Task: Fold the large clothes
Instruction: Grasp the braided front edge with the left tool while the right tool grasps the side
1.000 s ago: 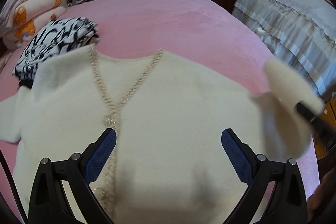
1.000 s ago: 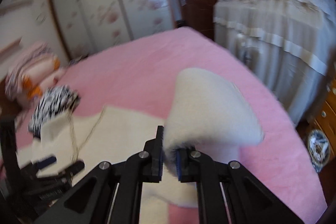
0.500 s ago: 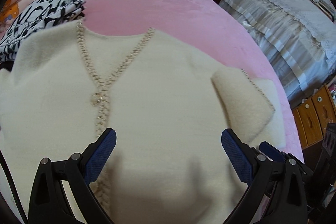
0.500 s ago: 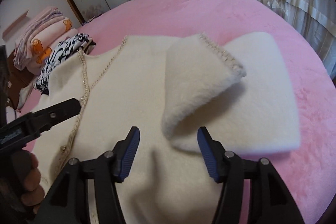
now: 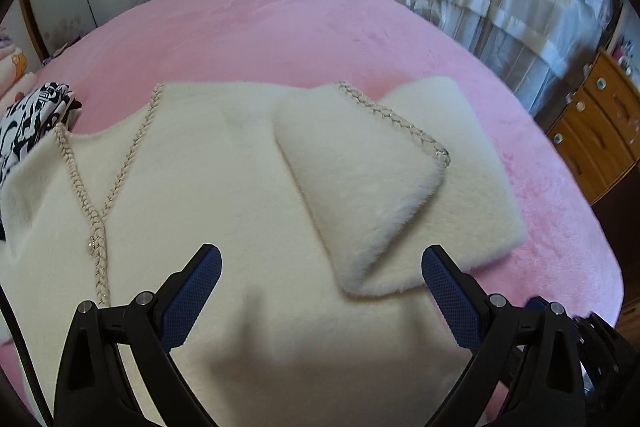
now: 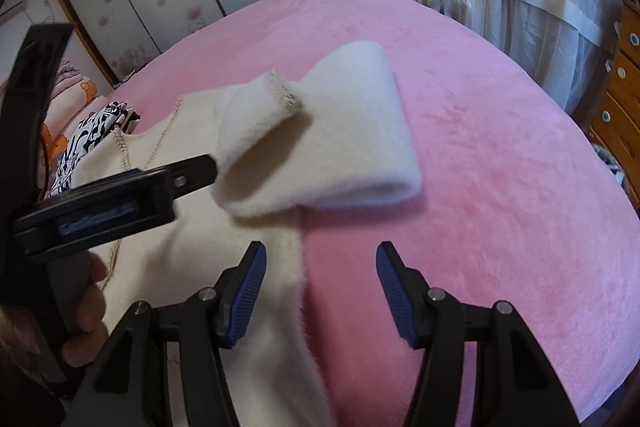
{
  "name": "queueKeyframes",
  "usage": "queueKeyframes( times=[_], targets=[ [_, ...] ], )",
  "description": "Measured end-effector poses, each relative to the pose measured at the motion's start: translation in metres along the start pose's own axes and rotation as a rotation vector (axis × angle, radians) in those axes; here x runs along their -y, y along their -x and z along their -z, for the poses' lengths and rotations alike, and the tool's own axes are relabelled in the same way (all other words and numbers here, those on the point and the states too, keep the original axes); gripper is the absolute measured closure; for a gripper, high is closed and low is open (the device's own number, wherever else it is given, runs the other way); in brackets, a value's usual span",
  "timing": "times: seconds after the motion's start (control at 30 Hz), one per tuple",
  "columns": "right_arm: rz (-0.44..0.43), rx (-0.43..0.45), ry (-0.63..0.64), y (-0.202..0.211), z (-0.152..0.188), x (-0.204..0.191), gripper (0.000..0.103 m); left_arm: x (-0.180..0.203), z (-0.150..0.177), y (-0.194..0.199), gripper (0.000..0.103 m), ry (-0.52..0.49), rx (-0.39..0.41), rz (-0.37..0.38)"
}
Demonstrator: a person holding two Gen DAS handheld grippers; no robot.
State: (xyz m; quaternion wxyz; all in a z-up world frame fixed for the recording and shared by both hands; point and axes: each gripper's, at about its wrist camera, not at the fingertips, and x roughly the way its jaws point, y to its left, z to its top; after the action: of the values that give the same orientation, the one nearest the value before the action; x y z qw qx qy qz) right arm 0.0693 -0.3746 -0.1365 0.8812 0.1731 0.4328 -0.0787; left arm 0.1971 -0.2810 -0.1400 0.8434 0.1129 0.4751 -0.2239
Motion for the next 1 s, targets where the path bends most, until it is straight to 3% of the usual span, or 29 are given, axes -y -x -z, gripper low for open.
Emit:
queueKeyframes(
  times=[0.17,0.2,0.23,0.27,0.3,0.33,0.53,0.63,0.73,0.83,0.9,1.0],
  targets=[
    [0.004,-0.010,-0.028,0.000,0.006,0.012,0.045,0.011,-0.018,-0.022,0.004,0.004,-0.041,-0.052],
    [0.007,-0.009,-0.029,0.000,0.007,0.013,0.045,0.011,-0.023,-0.022,0.008,0.011,-0.035,-0.048],
    [0.011,-0.010,-0.030,0.000,0.008,0.014,0.045,0.011,-0.027,-0.021,0.027,0.013,-0.033,-0.028],
    [0.014,-0.011,-0.030,-0.001,0.009,0.015,0.045,0.013,-0.033,-0.022,0.062,0.006,-0.043,0.016],
    [0.017,-0.012,-0.032,-0.002,0.010,0.015,0.045,0.014,-0.038,-0.024,0.079,0.000,-0.060,0.038],
    [0.017,-0.014,-0.034,-0.002,0.010,0.016,0.045,0.014,-0.041,-0.023,0.086,-0.007,-0.065,0.018],
    [0.014,0.010,-0.062,0.003,0.005,0.012,0.045,-0.016,-0.057,0.031,0.089,-0.025,0.099,0.009],
    [0.010,0.019,-0.051,0.006,0.004,0.008,0.045,-0.053,-0.052,0.064,0.089,-0.006,0.180,-0.035],
    [0.006,0.019,-0.035,0.005,0.002,0.003,0.045,-0.098,-0.037,0.081,0.089,0.041,0.202,-0.091],
    [0.000,0.009,-0.015,0.001,0.002,-0.005,0.045,-0.146,-0.010,0.078,0.088,0.102,0.177,-0.166],
    [-0.003,-0.002,-0.001,-0.001,0.005,-0.012,0.045,-0.181,0.015,0.057,0.088,0.167,0.098,-0.206],
    [-0.008,-0.024,0.012,-0.008,0.007,-0.020,0.045,-0.216,0.049,0.032,0.083,0.274,-0.012,-0.130]
  ],
)
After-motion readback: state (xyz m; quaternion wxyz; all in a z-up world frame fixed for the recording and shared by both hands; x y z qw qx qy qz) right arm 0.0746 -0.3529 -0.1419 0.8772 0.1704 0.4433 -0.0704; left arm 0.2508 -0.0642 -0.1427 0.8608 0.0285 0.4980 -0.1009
